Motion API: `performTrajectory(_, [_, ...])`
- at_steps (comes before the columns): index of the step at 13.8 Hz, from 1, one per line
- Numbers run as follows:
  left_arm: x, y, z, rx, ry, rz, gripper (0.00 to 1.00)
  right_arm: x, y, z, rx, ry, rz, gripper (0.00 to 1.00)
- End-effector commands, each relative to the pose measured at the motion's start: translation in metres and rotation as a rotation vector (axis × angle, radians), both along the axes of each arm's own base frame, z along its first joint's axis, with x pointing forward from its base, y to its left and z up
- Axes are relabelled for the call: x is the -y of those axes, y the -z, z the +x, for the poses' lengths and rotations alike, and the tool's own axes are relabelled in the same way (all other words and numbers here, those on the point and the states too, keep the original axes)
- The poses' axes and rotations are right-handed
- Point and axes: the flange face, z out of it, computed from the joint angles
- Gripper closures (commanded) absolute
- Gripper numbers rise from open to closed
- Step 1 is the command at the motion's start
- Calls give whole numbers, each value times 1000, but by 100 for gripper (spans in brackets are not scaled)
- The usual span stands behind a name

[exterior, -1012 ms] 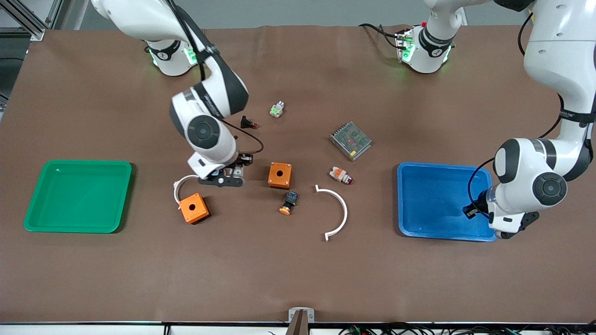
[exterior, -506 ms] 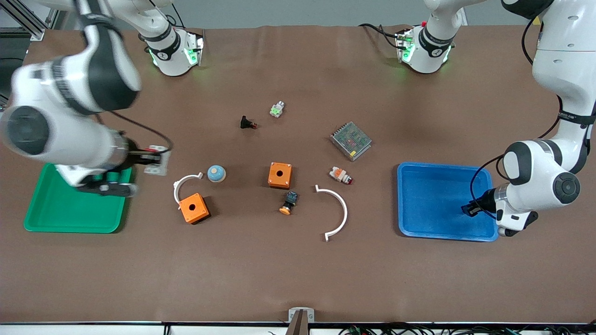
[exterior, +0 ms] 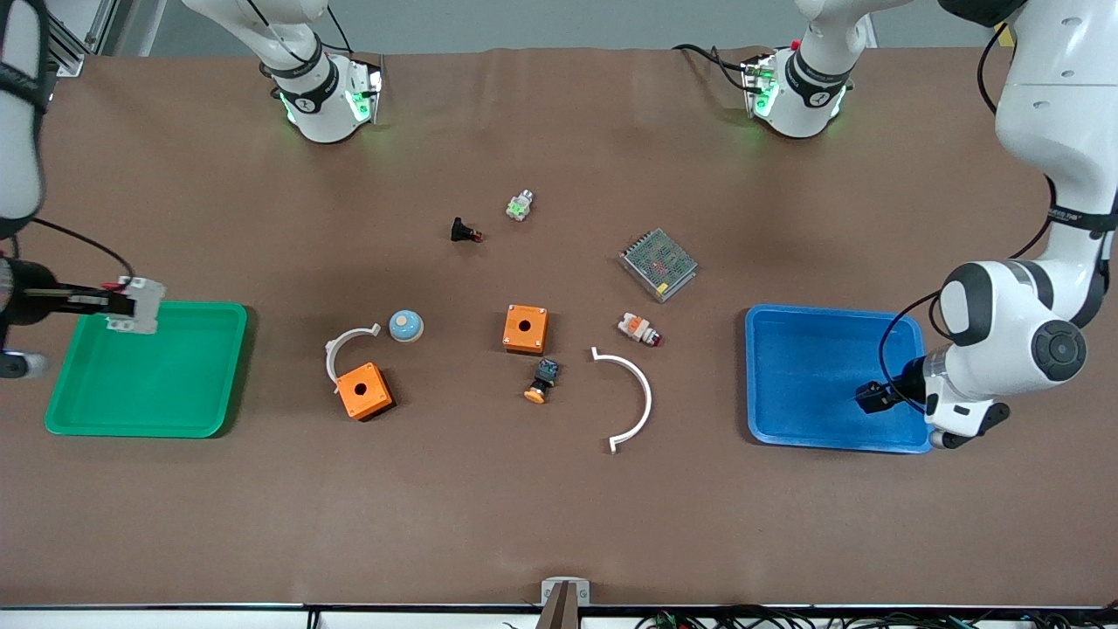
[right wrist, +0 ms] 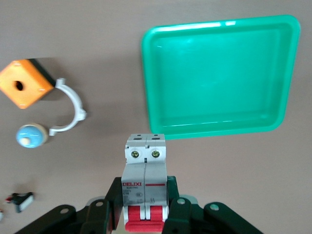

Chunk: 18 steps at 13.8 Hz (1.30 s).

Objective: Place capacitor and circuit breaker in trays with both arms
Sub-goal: 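Release the capacitor in the blue tray while the right gripper carries the breaker, then lower the breaker into the green tray and open the right gripper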

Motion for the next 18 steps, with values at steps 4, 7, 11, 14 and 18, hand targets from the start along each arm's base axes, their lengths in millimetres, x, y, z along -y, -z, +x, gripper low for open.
performTrajectory(4, [25, -153, 20, 60, 159, 107, 0, 79, 75, 25, 44, -59, -37, 87])
performTrajectory(7, [32, -244, 0, 97, 238, 142, 0, 105, 130, 35, 50, -129, -30, 87])
performTrajectory(11, [50, -329, -48, 90, 299, 176, 0, 126, 178, 40, 51, -176, -41, 87])
performTrajectory(14, [71, -369, -77, 102, 342, 148, 0, 132, 206, 37, 69, -173, -44, 87])
performTrajectory(18, [81, -384, -112, 2, 366, 103, 0, 150, 231, 26, 98, -101, -57, 87])
